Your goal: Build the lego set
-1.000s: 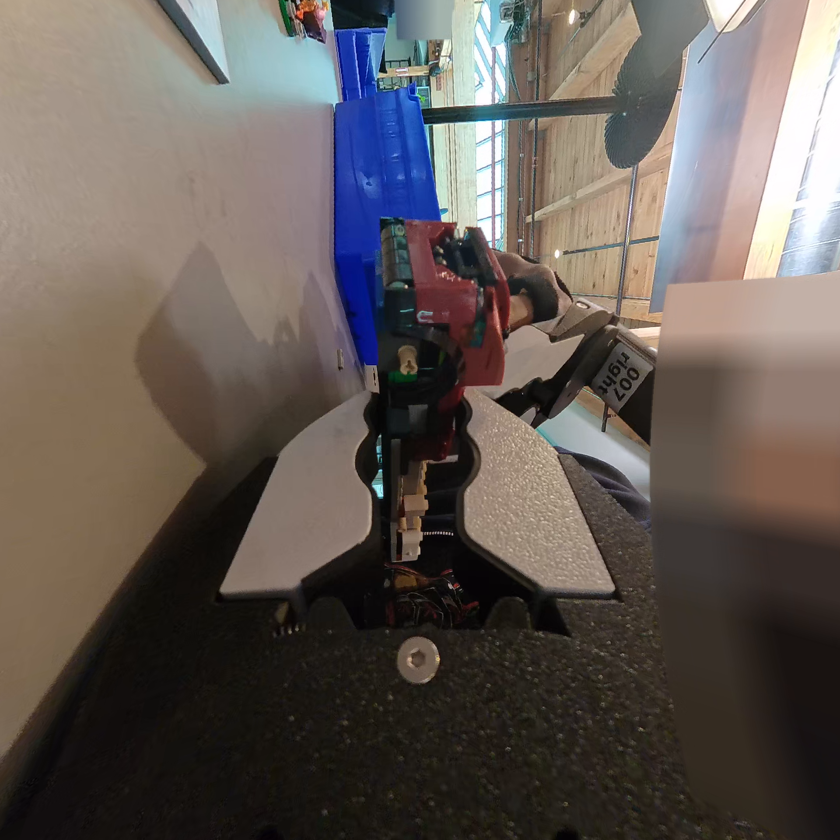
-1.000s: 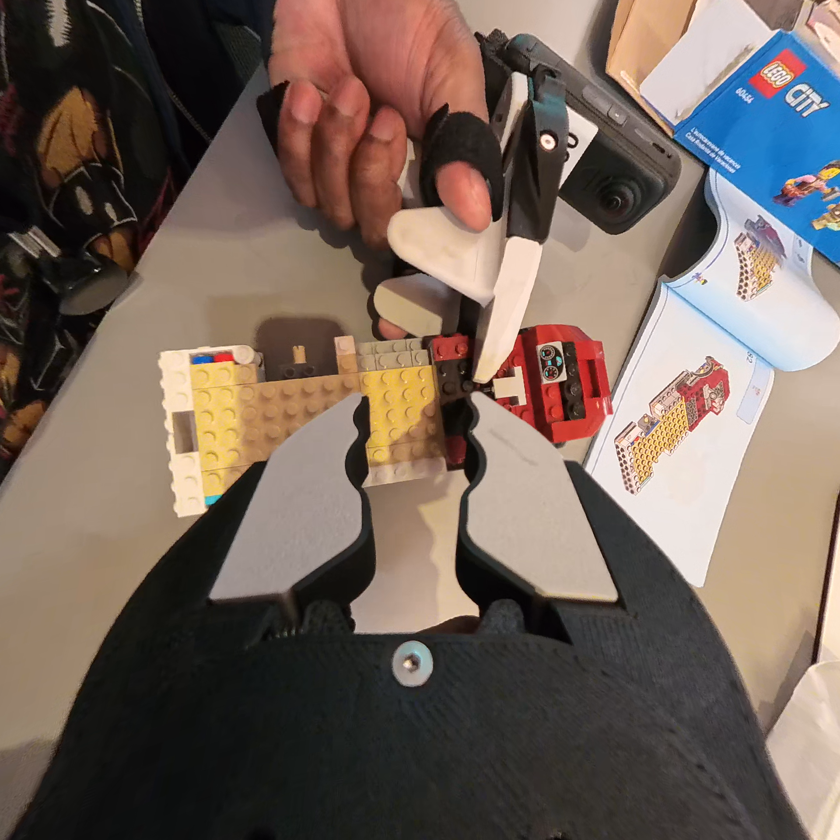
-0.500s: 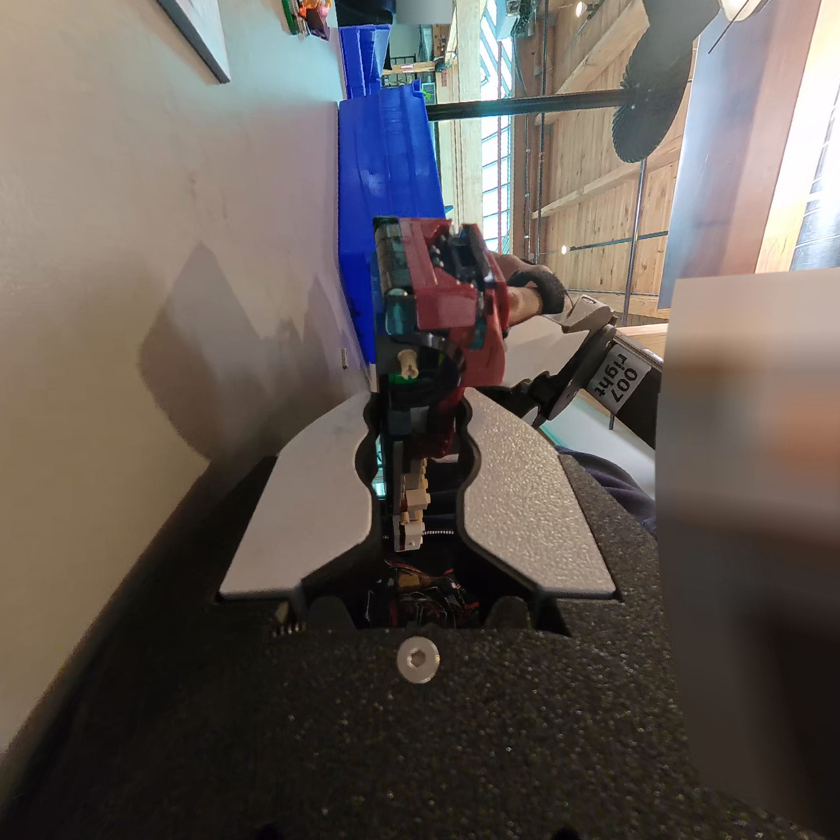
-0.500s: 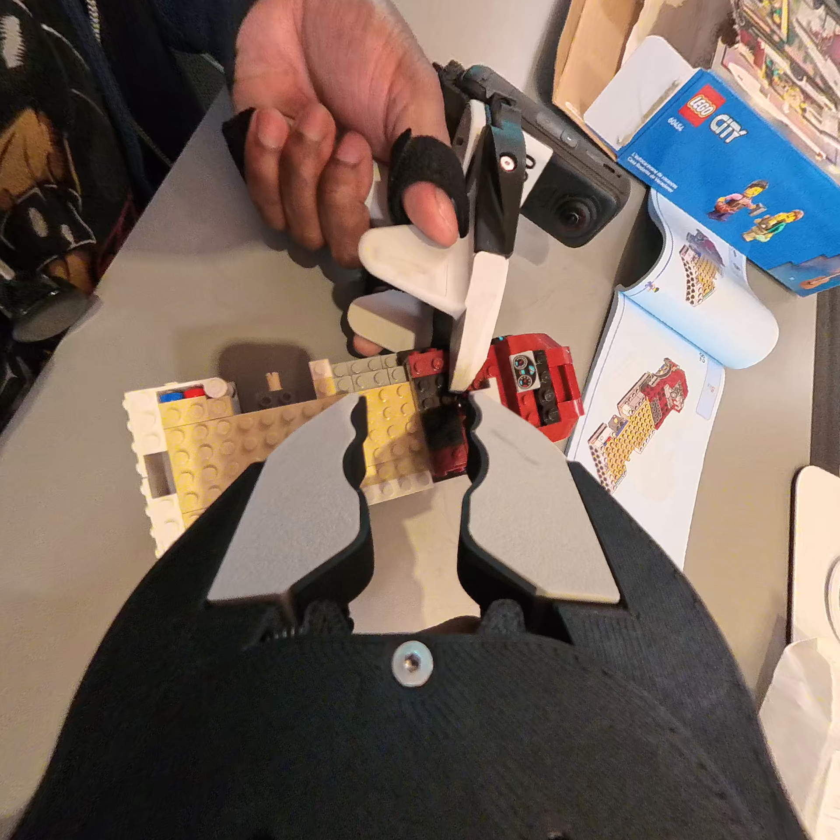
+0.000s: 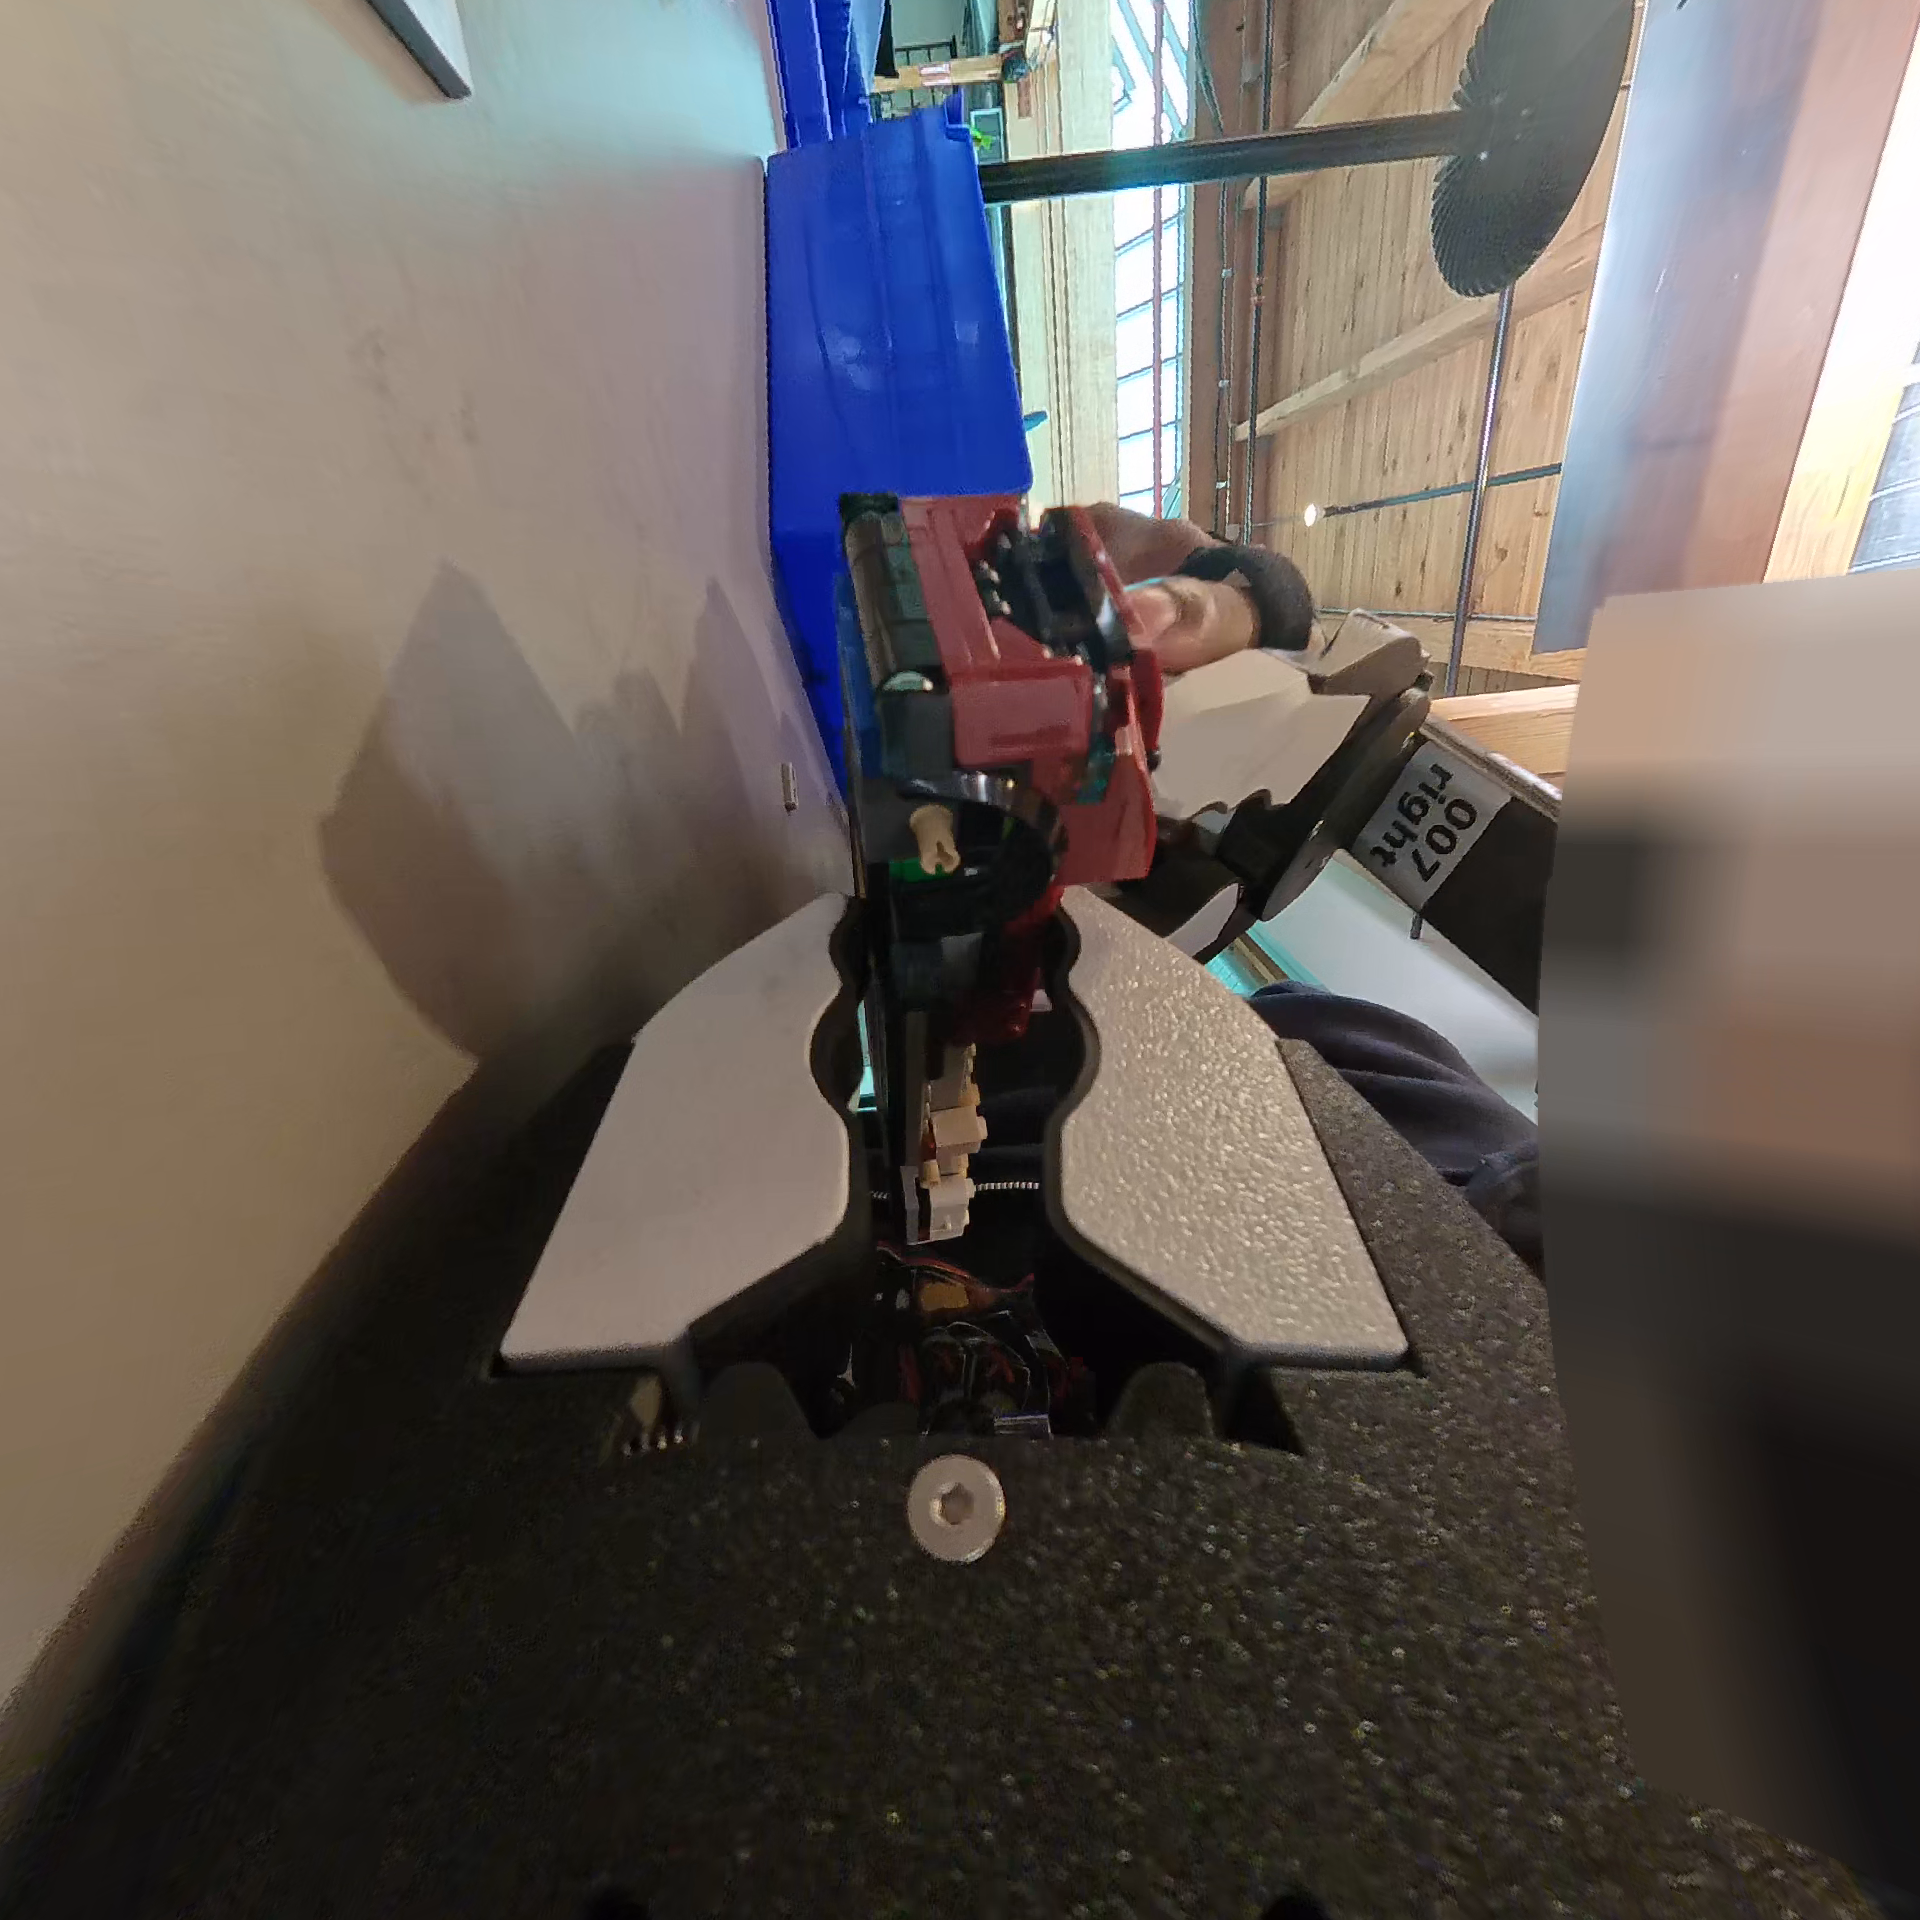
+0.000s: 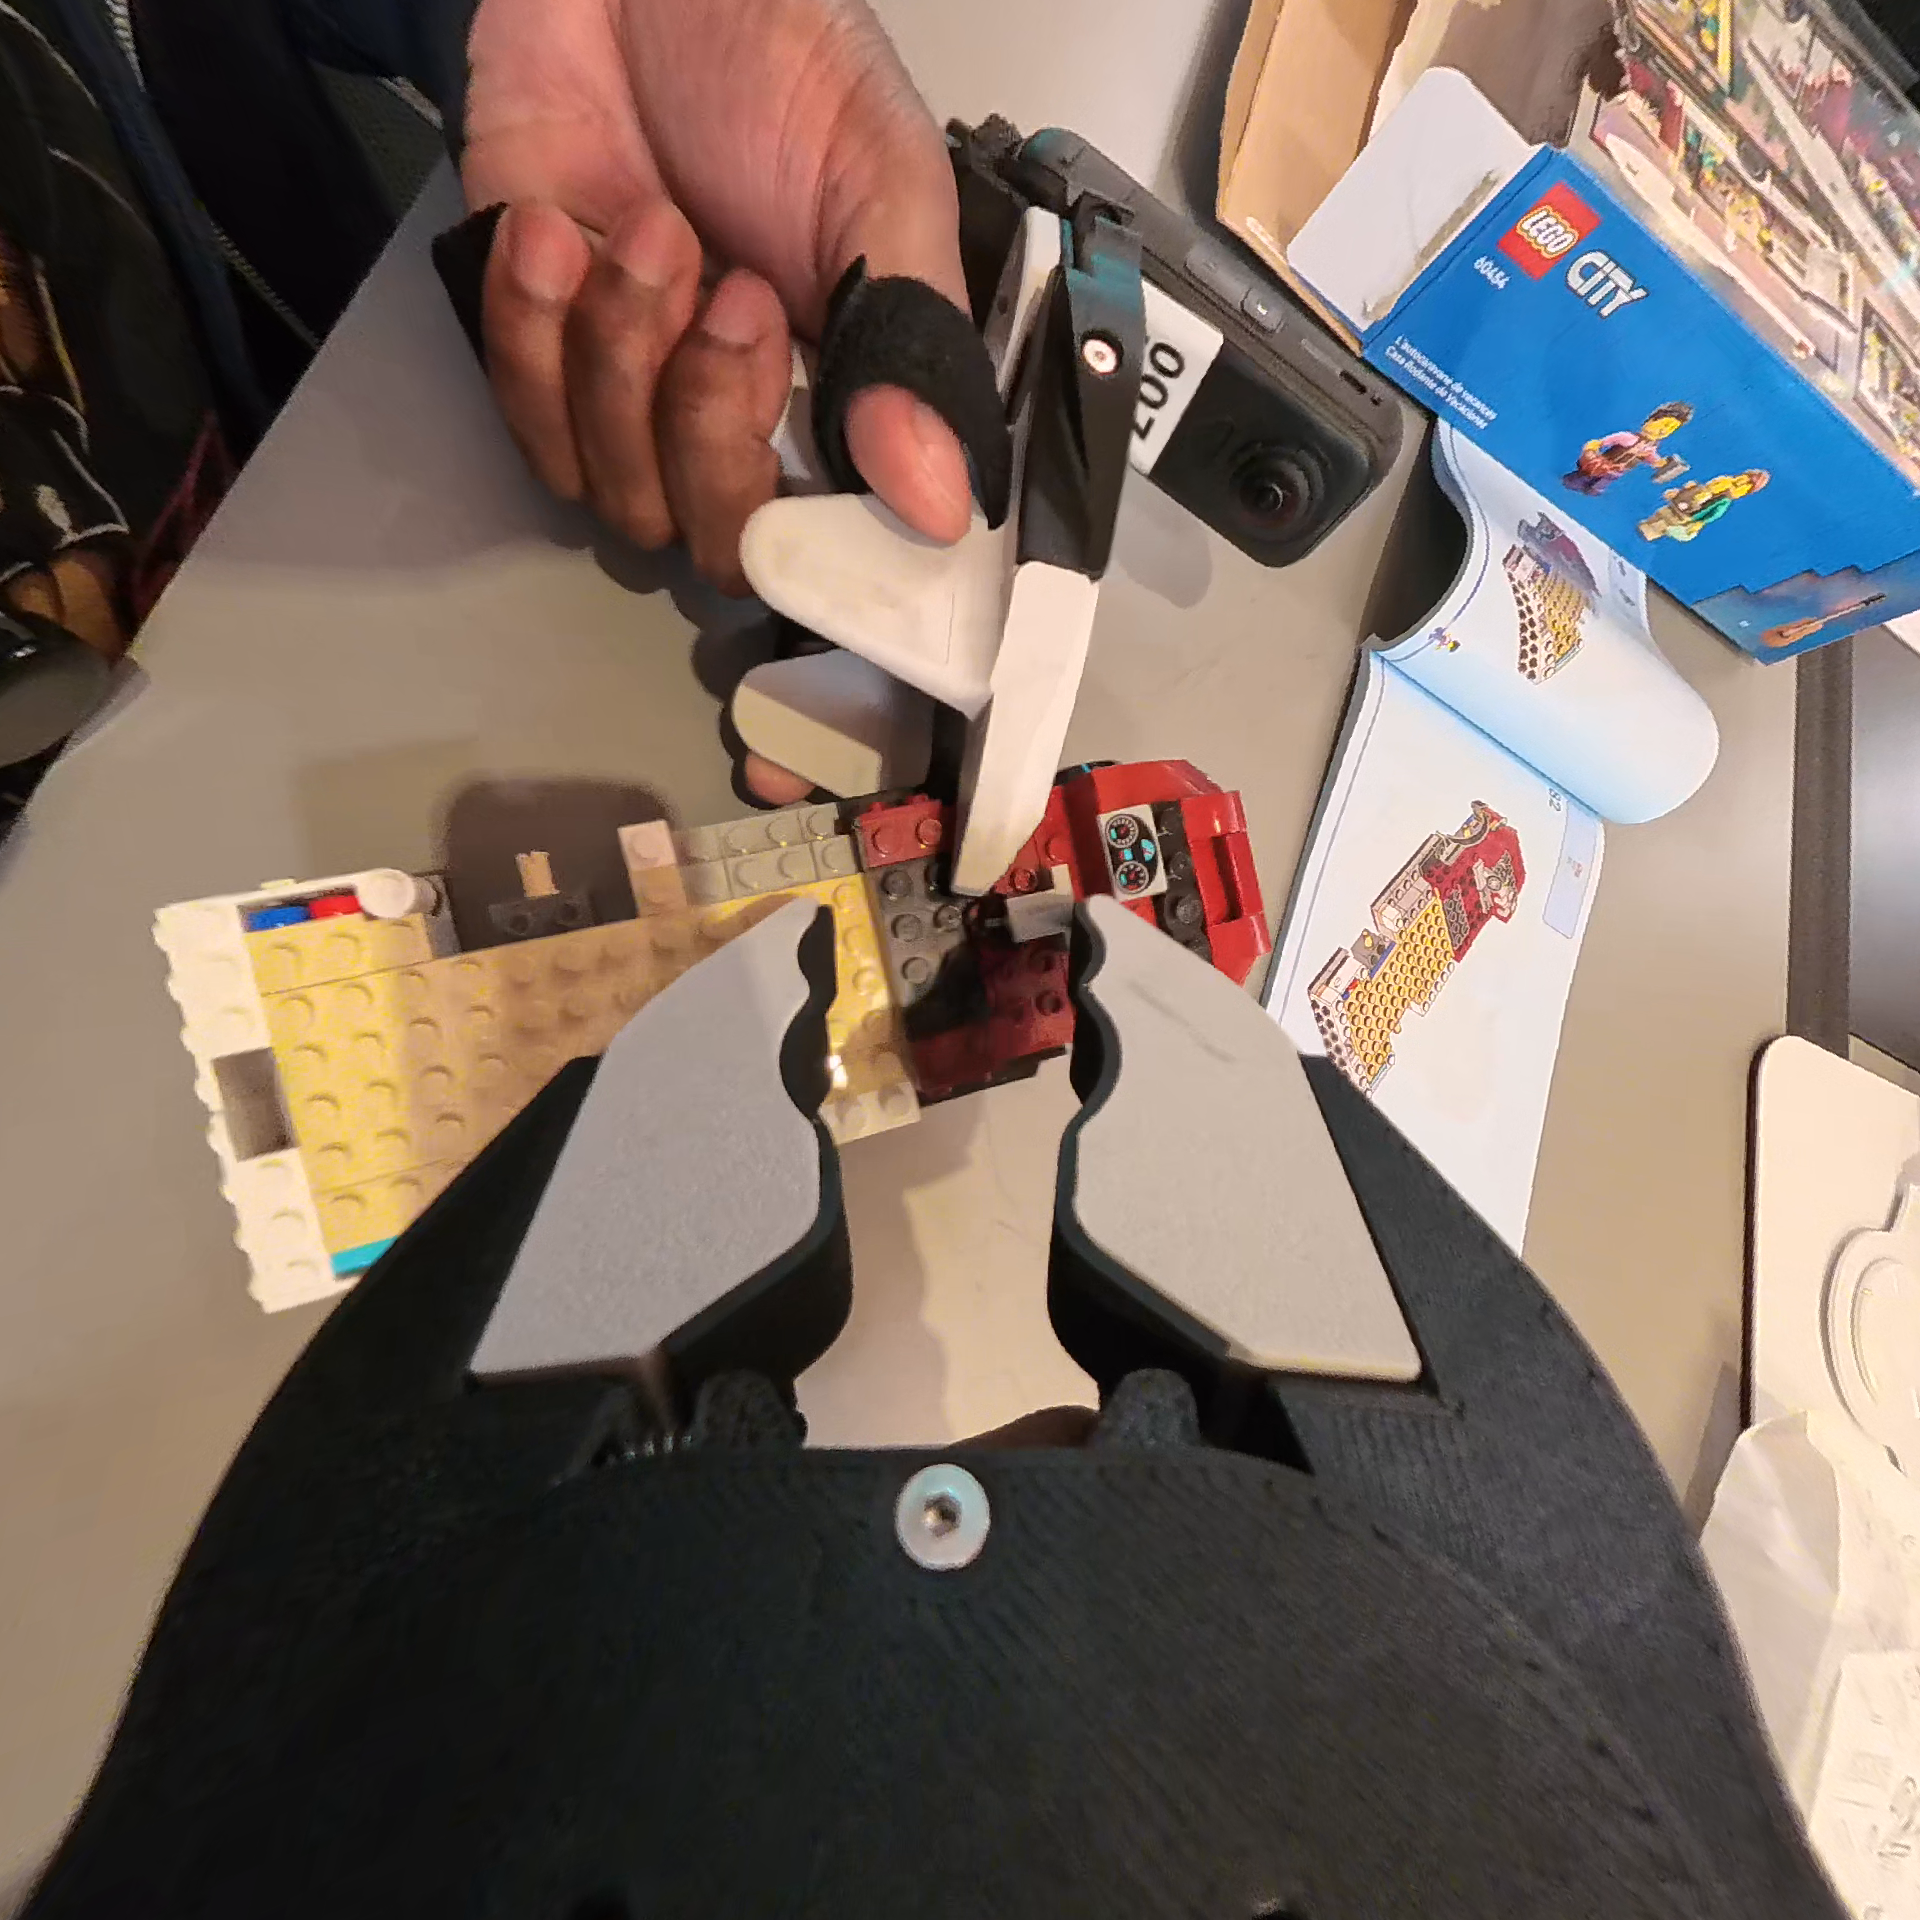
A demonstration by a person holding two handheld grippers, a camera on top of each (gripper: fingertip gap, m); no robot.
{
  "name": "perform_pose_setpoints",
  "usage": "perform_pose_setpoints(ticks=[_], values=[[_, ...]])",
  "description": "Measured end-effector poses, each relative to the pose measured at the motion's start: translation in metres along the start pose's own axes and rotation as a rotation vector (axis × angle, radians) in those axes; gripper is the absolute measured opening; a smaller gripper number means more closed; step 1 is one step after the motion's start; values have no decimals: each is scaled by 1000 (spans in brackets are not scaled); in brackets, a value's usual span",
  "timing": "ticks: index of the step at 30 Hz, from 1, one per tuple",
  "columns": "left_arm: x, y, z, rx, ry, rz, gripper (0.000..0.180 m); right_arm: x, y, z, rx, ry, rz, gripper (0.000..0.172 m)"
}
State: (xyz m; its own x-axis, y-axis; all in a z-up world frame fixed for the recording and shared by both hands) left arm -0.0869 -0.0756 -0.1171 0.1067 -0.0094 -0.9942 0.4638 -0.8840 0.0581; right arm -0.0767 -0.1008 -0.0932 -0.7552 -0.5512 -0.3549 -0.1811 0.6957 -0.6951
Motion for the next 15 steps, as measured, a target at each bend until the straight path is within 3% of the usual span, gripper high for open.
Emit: perform_pose_setpoints(ticks=[15], values=[[0, -2, -2, -12, -30, 14, 32, -13, -5, -1, -5, -11, 24, 31]])
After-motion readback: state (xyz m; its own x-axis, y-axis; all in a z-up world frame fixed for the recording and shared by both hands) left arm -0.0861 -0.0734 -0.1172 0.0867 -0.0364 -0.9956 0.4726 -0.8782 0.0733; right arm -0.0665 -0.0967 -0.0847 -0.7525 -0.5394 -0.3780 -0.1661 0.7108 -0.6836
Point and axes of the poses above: each gripper's, where its closed fingertips meet, y out along the fingers, z out of its underside, x = y × z across the jaws, the point moved 2 cm from there along -y, back along the fingers
